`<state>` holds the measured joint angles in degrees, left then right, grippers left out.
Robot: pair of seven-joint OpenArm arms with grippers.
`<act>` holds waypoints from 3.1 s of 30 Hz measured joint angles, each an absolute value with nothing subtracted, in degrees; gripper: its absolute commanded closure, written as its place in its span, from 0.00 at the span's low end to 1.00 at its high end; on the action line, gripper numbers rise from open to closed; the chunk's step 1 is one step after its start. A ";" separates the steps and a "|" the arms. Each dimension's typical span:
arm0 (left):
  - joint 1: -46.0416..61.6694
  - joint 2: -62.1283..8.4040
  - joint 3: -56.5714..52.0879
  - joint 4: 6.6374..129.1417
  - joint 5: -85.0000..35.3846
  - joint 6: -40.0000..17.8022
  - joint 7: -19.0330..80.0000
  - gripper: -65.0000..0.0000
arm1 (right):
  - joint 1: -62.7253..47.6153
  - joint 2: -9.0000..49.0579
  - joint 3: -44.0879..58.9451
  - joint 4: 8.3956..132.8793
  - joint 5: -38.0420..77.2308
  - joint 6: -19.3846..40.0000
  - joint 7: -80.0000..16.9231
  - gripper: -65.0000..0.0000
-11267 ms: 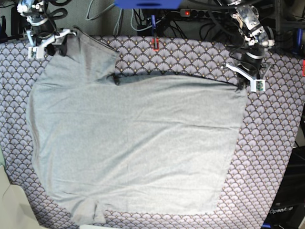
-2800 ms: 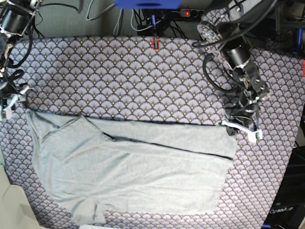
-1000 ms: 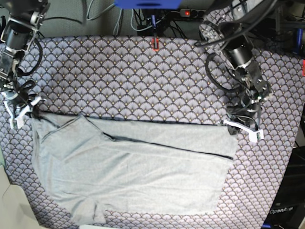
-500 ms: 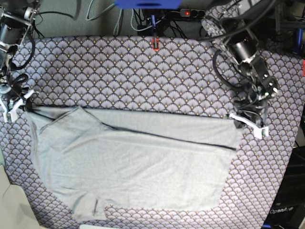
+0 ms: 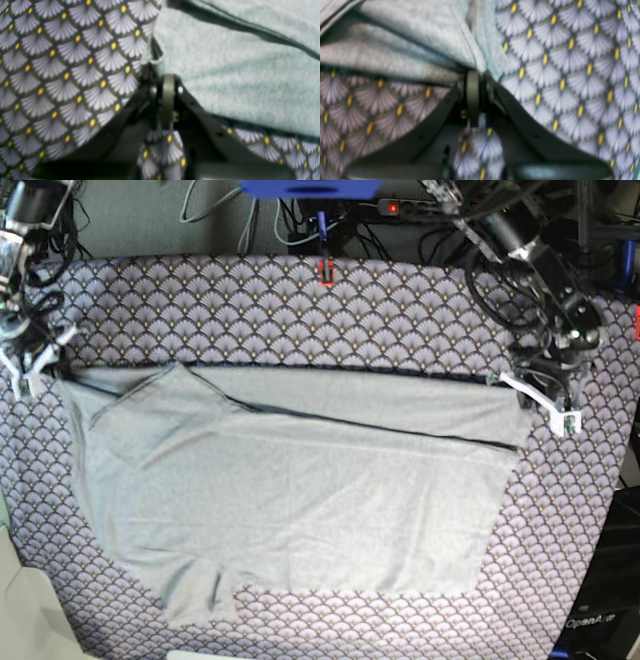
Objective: Fold the T-shirt properly
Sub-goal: 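Pull the folded edge back toward the robot with both grippers, then release the shirt and move both grippers to its side edges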
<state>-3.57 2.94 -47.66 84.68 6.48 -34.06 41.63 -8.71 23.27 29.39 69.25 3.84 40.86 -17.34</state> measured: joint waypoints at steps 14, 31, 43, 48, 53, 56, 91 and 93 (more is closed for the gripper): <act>10.96 4.34 -47.88 98.26 -4.32 -34.22 46.09 1.00 | -18.06 19.05 38.96 75.02 4.16 41.60 -17.23 1.00; 17.26 4.49 -47.88 100.55 -4.78 -34.28 45.87 1.00 | -24.47 15.18 42.50 75.11 3.88 41.52 -7.77 0.99; 17.43 4.43 -47.90 100.51 -4.47 -33.91 45.76 0.84 | -24.16 15.09 42.63 75.13 3.81 41.28 -8.12 0.60; 19.66 4.14 -48.31 101.67 -3.31 -32.84 42.63 0.53 | -24.32 15.44 43.03 75.11 3.79 40.66 -8.40 0.48; 21.61 5.78 -48.25 102.10 -3.49 -33.06 38.17 0.49 | -24.01 15.90 47.37 74.89 2.74 41.04 -10.72 0.48; 22.39 5.69 -48.29 102.65 -3.62 -33.12 36.82 0.49 | -21.87 16.71 50.15 74.30 1.72 41.08 -12.01 0.48; 0.97 -9.37 -48.23 96.07 -9.87 -31.73 38.04 0.49 | -0.10 14.28 60.75 78.08 -17.02 40.18 -11.66 0.48; -0.40 -8.54 -46.87 95.98 -9.96 -31.99 40.16 0.49 | 2.46 15.53 55.92 76.55 -16.38 40.01 -10.57 0.48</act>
<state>-0.40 -8.54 -46.87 95.98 -9.96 -31.99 40.16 2.46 15.53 55.92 76.55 -16.38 40.01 -10.57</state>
